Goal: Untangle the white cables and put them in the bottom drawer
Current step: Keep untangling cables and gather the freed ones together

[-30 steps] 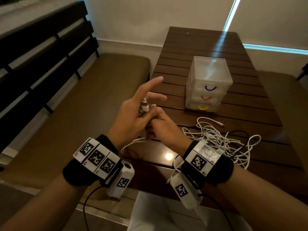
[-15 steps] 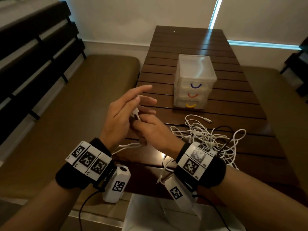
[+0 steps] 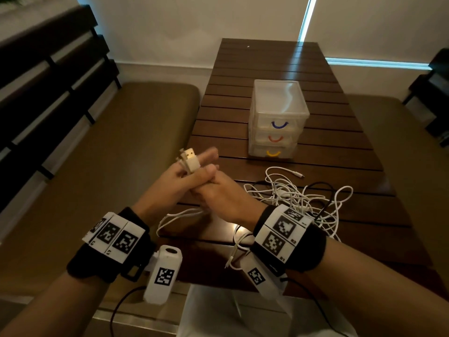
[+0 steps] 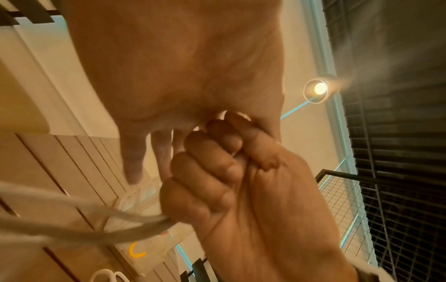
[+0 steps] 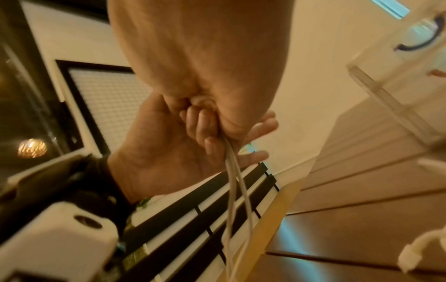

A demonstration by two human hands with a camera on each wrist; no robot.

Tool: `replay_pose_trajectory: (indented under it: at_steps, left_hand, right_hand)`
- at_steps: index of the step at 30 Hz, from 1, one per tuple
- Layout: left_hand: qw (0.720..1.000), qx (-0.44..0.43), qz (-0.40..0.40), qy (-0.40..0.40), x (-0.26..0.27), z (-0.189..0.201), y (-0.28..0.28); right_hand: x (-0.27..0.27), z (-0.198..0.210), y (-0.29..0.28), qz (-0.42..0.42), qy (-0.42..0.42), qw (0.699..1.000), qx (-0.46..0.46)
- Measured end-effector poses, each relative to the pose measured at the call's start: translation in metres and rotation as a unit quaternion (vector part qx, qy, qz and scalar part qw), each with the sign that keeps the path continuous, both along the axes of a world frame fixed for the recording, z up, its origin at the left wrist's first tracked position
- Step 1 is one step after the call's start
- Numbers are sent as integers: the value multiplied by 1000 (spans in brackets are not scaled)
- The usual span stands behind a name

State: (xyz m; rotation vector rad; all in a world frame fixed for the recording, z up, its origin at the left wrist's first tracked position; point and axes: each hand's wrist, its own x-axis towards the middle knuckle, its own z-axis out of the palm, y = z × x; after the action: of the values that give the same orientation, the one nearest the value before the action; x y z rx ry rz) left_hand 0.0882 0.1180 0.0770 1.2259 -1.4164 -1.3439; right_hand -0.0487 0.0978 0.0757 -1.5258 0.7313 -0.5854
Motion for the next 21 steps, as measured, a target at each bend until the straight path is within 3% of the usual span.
replay_pose_trajectory:
  at_steps: [3,6,9,12,16,21]
  left_hand:
    - [999,15,-21,-29,-6,7,3]
    - [999,-41,19,-27,-12,11,5]
    - [993,-75,86,39,-12,11,3]
    - [986,-82,99,110,-8,13,1]
    - [995,-43,43,82,-1,10,-2]
    - [1000,0,17,23,-2,7,-5]
  right_hand:
    - [-5,-1,0,22,12,1000,-10]
    - [-10,0,-3,28,19,999,3]
    - [-6,-3,-1,9,-40,999,-10]
    - [-4,-9,-3,-19,-45,997,-61]
    - [-5,-12,-3,-3,-13,990,-137]
    - [-10,-16,-2,13,17,994,-110]
